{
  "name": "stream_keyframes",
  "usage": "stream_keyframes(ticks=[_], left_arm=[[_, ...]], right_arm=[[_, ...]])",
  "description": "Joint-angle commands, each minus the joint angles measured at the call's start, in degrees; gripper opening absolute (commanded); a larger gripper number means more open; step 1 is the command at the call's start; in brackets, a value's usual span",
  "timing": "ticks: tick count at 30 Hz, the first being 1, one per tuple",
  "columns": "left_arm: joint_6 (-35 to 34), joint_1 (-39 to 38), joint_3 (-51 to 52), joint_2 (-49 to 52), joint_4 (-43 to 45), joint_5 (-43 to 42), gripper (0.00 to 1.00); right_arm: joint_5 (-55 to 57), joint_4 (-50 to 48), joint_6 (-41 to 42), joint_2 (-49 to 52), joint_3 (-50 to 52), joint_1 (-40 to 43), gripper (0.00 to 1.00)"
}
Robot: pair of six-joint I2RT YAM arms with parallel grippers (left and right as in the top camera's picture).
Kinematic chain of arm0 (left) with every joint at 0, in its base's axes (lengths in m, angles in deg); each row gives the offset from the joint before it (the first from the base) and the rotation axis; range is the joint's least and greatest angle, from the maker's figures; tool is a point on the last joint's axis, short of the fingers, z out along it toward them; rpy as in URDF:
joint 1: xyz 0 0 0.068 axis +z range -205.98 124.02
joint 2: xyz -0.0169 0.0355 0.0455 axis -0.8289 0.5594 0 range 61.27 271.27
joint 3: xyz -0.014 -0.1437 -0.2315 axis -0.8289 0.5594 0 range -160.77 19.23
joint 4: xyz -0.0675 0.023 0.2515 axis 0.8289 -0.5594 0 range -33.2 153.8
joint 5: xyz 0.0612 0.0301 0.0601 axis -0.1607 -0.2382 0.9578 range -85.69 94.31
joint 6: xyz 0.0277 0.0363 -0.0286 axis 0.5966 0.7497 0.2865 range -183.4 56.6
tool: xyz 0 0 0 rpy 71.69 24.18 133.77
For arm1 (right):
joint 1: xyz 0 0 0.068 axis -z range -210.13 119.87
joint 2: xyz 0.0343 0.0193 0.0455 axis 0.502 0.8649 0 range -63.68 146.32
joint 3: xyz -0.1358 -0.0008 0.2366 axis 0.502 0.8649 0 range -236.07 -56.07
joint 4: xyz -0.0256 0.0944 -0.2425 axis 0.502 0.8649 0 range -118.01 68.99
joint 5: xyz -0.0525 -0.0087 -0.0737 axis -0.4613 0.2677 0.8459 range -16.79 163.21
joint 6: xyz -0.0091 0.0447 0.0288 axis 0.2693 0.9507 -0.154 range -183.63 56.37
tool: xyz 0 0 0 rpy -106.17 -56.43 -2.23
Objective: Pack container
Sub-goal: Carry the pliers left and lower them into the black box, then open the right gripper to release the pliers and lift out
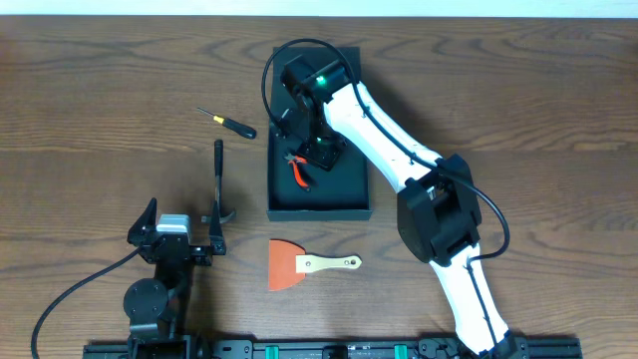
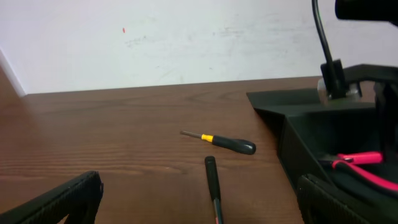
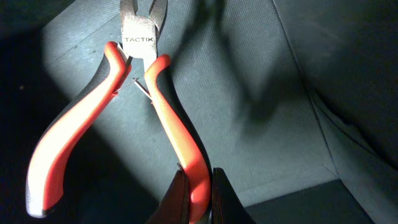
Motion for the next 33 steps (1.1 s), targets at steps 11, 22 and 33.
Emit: stream_keyframes(ticks=[11, 22, 33], left_arm=[[0.74, 0.31, 0.92, -0.31, -2.08, -0.37, 0.99], [0.74, 0.31, 0.92, -0.31, -2.08, -0.37, 0.99], [0.74, 0.31, 0.92, -0.31, -2.08, -0.37, 0.99]], right_arm=[[-0.24, -4.76, -0.52, -0.28, 5.81, 0.20, 0.08], [0.68, -3.74, -0.48, -0.28, 5.60, 0.20, 0.28], [1.46, 0.15, -0.28, -8.68, 1.31, 0.20, 0.36]])
